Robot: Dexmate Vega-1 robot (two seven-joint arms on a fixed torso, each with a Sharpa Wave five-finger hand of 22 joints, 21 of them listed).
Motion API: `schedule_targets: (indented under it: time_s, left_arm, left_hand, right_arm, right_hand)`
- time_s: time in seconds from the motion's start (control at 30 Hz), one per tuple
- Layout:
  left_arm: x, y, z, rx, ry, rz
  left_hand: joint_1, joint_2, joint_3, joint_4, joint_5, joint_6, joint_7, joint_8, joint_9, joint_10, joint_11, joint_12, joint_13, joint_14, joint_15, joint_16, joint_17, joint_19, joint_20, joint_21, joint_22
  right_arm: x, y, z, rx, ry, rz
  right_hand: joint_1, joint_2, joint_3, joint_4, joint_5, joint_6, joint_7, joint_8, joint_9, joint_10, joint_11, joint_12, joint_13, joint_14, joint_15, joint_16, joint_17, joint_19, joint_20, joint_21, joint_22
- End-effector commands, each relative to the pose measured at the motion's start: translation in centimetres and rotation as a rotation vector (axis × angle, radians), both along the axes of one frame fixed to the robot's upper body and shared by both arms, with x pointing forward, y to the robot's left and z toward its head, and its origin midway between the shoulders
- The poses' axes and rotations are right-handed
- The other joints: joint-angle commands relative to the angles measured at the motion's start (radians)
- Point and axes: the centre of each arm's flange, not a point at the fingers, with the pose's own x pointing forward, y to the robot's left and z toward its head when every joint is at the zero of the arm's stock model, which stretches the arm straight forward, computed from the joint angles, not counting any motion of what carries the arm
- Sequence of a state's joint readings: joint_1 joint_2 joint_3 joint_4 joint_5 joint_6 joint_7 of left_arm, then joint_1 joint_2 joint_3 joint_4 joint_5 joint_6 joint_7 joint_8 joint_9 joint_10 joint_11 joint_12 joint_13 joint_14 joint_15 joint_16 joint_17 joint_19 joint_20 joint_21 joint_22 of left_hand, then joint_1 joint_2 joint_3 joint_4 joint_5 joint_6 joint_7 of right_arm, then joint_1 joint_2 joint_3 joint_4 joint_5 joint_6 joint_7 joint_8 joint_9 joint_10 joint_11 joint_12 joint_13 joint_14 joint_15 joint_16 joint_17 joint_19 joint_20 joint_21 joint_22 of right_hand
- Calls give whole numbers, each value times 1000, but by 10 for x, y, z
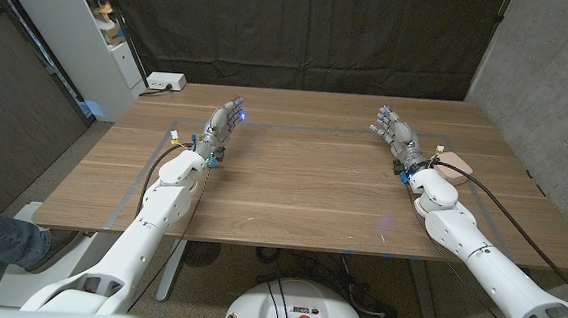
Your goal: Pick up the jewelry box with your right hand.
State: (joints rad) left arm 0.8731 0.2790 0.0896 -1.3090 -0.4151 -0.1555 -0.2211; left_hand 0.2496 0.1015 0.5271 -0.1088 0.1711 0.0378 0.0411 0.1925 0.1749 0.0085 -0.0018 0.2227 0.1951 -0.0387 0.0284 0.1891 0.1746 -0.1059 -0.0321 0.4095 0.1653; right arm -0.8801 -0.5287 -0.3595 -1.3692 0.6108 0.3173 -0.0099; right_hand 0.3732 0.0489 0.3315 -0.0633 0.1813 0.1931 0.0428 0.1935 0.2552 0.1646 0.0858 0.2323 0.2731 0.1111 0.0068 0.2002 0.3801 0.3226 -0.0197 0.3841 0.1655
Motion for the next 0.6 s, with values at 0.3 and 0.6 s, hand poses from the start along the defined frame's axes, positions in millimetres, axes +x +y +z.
schedule_targets:
  time_s: [0.3,0.6]
  left_arm:
    - [-4,1,0,6,6,10]
    - [-2,0,0,5,3,-1]
  left_hand:
    - [16,12,14,-5,11,6,2,1,4,10,0,1,2,-6,1,-1,3,3,11,-12,6]
    - [20,15,18,-8,12,5,3,0,4,10,-2,0,2,-7,0,-2,3,5,12,-16,6]
  right_arm:
    - [-10,-17,4,-23,-32,-59]
    - [-15,-27,9,-35,-53,-93]
  right_hand:
    - [9,9,4,-10,3,7,1,5,-3,4,-4,-8,-5,4,1,3,-6,10,2,-8,3]
    - [13,12,4,-14,3,4,-1,4,-7,4,-6,-10,-8,3,1,2,-11,10,1,-13,3]
